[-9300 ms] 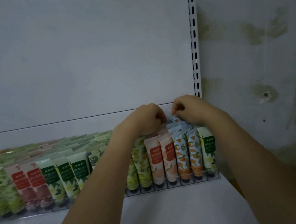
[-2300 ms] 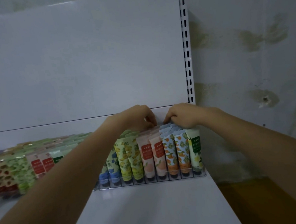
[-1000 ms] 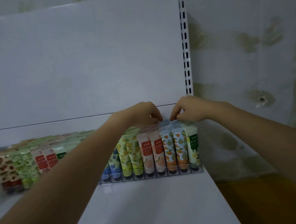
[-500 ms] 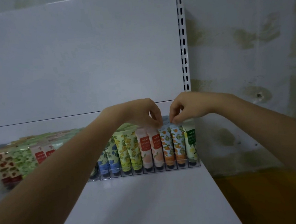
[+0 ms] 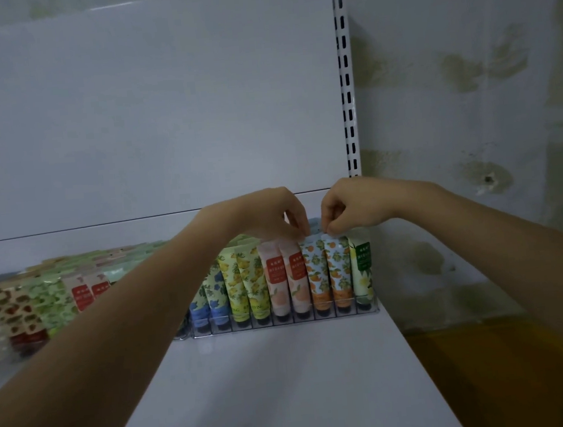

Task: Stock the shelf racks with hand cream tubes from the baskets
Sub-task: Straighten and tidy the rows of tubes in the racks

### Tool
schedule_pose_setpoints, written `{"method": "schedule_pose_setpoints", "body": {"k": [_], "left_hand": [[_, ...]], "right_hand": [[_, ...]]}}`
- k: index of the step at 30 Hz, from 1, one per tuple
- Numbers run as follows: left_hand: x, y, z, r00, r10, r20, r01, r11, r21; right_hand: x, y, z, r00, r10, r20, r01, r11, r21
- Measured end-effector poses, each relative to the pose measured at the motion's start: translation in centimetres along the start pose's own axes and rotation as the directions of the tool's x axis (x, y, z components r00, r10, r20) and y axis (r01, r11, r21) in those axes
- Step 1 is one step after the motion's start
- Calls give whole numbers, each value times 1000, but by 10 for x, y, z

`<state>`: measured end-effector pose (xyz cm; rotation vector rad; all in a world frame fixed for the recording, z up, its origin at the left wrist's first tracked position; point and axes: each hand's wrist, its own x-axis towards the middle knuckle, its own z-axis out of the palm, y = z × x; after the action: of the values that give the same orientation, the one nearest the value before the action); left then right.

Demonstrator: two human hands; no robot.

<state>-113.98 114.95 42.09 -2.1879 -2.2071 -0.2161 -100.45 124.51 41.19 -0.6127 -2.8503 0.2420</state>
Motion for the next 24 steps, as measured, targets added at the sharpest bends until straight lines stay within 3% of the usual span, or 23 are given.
{"method": "schedule_pose_setpoints", "body": {"k": [4,10,15,24], "left_hand": [[-7,-3,-8,999,-18,-37,17,1000,-9],[-18,-12,-17,994,-100,51,95,992,88],[-23,-17,-14,984,-144,102,134,987,93],[-23,-21,-7,990,-131,53,128,990,67]], "right_hand": [[0,-5,-1,996,-48,-71,49,999,9],[4,-27,7,982,-145,-121,149,989,20],[10,-38,17,991,-97,-97,98,995,3],[13,-40,23,992,-44,-119,44,999,-2]]}}
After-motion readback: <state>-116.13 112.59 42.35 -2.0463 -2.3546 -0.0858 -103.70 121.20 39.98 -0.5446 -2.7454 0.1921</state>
